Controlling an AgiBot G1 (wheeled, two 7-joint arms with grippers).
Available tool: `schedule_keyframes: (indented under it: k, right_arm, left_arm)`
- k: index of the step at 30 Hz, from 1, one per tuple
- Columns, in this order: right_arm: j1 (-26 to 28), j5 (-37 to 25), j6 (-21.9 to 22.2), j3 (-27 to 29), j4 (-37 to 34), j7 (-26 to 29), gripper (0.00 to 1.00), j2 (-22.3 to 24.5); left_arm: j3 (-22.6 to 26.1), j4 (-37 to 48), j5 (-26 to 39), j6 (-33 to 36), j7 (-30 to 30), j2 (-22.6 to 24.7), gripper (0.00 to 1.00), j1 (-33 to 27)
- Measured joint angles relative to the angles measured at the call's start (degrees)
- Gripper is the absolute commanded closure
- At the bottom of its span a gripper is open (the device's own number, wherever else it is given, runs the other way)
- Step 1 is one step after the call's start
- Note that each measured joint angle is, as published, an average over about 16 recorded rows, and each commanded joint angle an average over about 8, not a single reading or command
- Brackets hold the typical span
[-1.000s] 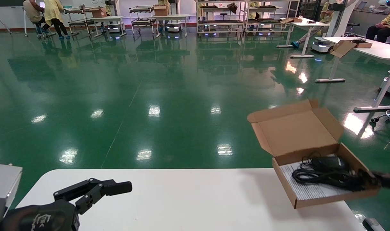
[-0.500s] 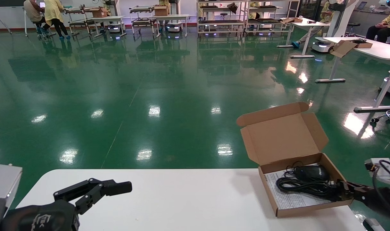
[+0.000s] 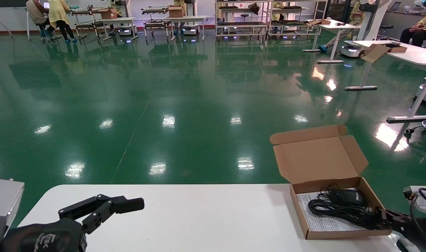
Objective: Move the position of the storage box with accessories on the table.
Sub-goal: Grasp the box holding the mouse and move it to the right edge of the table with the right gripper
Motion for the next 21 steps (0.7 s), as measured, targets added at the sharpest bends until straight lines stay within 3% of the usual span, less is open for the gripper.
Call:
schedule_keyframes:
  k: [14,21]
  right_arm:
    - [-0.93,1.89,-0.04,1.54,-2.84,-4.06,1.0,-0.54]
    - [-0.98,2.37,1.07,1.95,-3.34,-6.29,0.82,-1.22]
  left_arm:
    - [0.0,0.0,0.0,0.0,0.0,0.0,0.0,0.0]
    - [0.0,0.0,0.0,0.0,0.0,0.0,0.0,0.0]
